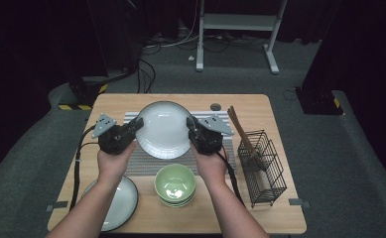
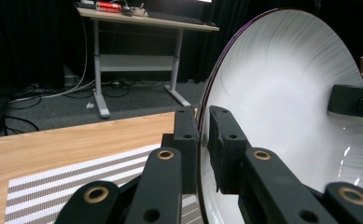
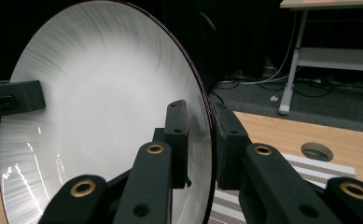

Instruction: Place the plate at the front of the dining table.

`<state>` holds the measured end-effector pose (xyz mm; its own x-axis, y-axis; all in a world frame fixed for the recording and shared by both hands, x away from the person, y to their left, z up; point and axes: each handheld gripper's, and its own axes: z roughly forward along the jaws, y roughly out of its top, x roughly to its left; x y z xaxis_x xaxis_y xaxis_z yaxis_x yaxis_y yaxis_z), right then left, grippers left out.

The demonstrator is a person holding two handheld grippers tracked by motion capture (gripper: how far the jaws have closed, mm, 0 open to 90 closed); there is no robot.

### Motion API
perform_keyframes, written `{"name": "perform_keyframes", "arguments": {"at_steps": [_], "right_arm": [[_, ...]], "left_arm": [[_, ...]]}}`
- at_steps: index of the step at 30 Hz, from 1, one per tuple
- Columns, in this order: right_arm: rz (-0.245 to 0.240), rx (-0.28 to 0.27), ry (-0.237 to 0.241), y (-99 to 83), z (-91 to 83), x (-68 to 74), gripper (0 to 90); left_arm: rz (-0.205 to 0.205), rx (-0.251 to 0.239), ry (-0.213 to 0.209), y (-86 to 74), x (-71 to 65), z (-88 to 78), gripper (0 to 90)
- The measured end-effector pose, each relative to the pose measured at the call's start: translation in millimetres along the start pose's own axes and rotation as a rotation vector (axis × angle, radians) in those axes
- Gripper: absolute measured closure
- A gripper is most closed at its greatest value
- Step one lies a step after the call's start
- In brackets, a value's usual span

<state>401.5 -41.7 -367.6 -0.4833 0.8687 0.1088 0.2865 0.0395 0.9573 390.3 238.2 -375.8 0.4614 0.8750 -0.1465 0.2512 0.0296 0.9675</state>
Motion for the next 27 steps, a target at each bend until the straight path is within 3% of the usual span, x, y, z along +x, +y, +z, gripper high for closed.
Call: {"name": "perform_keyframes", "arguments": {"at_steps": [9, 19, 20, 27], "right_arm": [[0.019, -0.019, -0.018, 4.5, -3.1, -7.5, 78.2], [0.016, 0.017, -0.032, -4.0, 8.2, -12.2, 78.5], [0.017, 0.020, -0.033, -5.2, 9.5, -12.7, 78.5], [0.041, 0.040, -0.032, -15.2, 19.4, -19.0, 78.3]], "left_arm": [[0.019, 0.004, -0.008, 9.4, -4.8, 9.8, 81.2], [0.002, 0.052, 0.000, -2.1, 2.1, 23.5, 80.7], [-0.015, 0.053, -0.001, -3.3, 1.4, 24.7, 80.7], [-0.012, 0.082, 0.012, -15.3, 4.3, 32.8, 80.6]]}}
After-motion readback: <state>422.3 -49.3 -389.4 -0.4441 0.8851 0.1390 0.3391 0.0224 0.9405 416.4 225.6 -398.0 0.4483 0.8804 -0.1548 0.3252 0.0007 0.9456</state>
